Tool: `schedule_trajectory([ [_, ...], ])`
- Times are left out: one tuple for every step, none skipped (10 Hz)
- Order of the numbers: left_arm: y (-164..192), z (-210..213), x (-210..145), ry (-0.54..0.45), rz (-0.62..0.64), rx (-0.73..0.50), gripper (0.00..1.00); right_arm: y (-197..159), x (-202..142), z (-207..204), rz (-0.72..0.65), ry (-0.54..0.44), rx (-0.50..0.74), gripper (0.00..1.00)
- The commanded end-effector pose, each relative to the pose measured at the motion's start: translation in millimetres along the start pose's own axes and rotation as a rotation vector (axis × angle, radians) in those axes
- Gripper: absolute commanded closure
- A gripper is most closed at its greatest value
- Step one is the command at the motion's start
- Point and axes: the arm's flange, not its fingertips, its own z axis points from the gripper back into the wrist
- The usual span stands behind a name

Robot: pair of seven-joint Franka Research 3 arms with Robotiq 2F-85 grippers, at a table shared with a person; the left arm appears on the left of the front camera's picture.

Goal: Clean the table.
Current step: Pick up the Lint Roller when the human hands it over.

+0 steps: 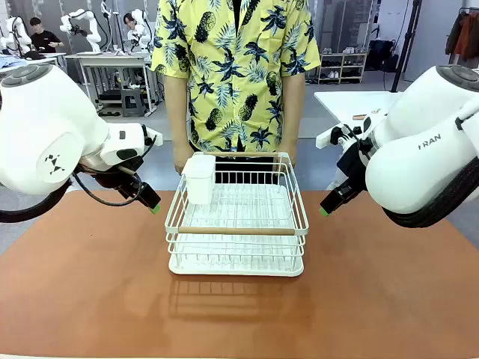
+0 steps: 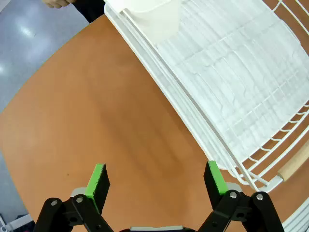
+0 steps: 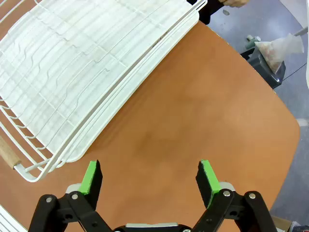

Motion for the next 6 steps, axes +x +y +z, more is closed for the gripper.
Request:
schedule_trajectory([
  [-0.2, 0.0, 0.1, 0.000, 0.000, 0.000, 0.00, 0.0, 0.0, 0.0, 0.000, 0.000, 0.000, 0.00],
  [-0.2, 0.0, 0.1, 0.000, 0.000, 0.000, 0.00, 0.0, 0.0, 0.0, 0.000, 0.000, 0.000, 0.00],
  [-0.2, 0.0, 0.1, 0.000, 0.000, 0.000, 0.00, 0.0, 0.0, 0.0, 0.000, 0.000, 0.000, 0.00],
  [-0.2, 0.0, 0.1, 0.000, 0.000, 0.000, 0.00, 0.0, 0.0, 0.0, 0.000, 0.000, 0.000, 0.00],
  [-0.2, 0.0, 0.1, 0.000, 0.000, 0.000, 0.00, 0.0, 0.0, 0.0, 0.000, 0.000, 0.000, 0.00],
  [-0.2, 0.0, 0.1, 0.000, 0.000, 0.000, 0.00, 0.0, 0.0, 0.0, 0.000, 0.000, 0.000, 0.00],
])
